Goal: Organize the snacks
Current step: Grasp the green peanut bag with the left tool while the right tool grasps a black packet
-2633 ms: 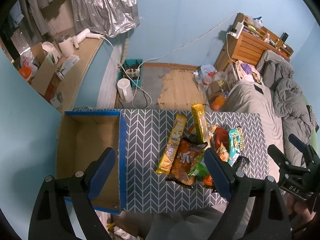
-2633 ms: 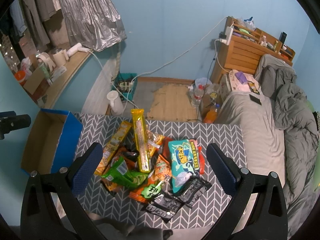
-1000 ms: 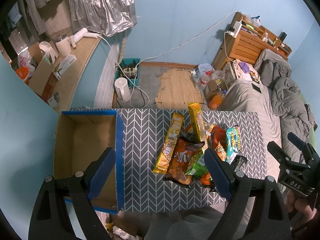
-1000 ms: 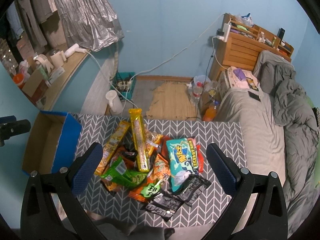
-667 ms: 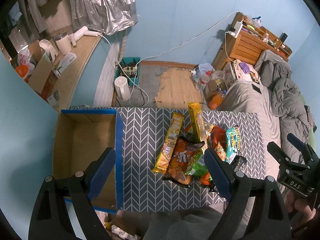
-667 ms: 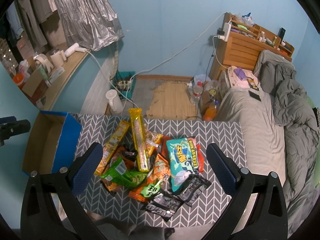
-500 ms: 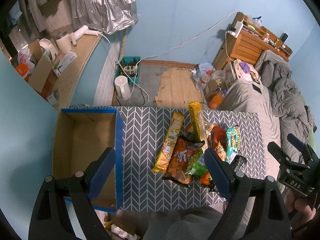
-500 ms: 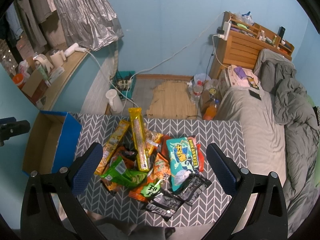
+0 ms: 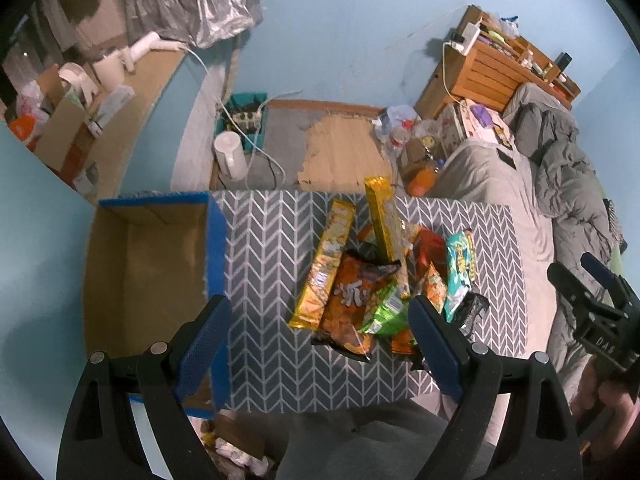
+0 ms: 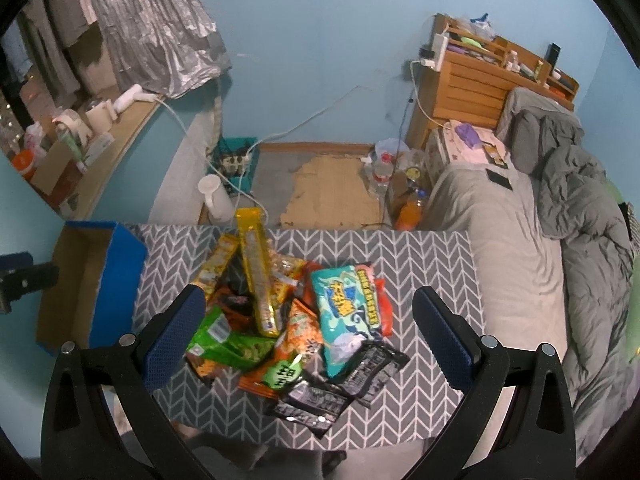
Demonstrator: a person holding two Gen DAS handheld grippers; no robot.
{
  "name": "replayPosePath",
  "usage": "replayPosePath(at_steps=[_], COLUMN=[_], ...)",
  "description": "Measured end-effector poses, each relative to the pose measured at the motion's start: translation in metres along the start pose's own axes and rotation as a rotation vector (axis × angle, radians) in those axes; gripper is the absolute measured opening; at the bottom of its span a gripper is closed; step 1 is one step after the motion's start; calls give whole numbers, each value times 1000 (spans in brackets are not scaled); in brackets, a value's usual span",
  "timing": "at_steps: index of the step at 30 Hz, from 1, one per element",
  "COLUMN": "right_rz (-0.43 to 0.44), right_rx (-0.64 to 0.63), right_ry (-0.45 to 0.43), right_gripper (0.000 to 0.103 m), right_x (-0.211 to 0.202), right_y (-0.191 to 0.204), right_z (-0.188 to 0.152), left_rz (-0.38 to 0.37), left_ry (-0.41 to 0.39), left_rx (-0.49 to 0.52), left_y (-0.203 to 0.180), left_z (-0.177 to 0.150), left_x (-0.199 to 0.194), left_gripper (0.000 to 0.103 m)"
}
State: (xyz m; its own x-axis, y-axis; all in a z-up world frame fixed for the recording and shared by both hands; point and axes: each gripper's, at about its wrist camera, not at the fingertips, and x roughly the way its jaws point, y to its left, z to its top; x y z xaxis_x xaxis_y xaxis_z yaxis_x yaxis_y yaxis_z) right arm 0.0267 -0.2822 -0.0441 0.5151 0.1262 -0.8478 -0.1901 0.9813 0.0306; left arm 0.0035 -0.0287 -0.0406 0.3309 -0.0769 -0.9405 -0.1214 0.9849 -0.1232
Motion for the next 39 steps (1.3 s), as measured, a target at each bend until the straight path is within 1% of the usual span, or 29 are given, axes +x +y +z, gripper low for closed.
replayPosePath(at_steps=[4, 9, 12, 16, 17, 20, 26, 29, 31, 39], right_rz=[-20, -50, -77, -106, -115, -122, -95, -69, -52, 18], right_rx=[38, 85, 106, 123, 125, 127, 128, 156, 179, 258], right_ry=[26, 60, 87, 118, 128, 152, 199, 235, 258, 335], right_gripper=[101, 101, 101, 101, 101, 101, 101, 101, 101, 101], right_x=[7, 19, 28, 40, 44, 56, 86, 102, 113, 158], right_y=[-20, -46, -61, -80, -84, -93, -103, -109, -112, -123], right_z=[-5, -16, -23, -34, -37, -44, -62, -71, -78, -105], left_rz=[-5, -47, -53, -38, -26, -31, -29, -28, -9, -15], left_ry=[47, 110, 153, 172, 178, 198, 230, 250, 256, 309], left_rx=[20, 25, 32, 44, 41, 17, -74, -123, -137, -234], left_y=[-3, -11, -17, -26, -29, -30, -34, -38, -43, -57], left_z=[0, -3, -7, -12, -14, -16, -21, -25, -28, -41], left_x=[21, 47, 65, 82, 88, 99, 121, 133, 141, 169], left_gripper=[91, 91, 91, 91, 91, 91, 91, 91, 91, 91])
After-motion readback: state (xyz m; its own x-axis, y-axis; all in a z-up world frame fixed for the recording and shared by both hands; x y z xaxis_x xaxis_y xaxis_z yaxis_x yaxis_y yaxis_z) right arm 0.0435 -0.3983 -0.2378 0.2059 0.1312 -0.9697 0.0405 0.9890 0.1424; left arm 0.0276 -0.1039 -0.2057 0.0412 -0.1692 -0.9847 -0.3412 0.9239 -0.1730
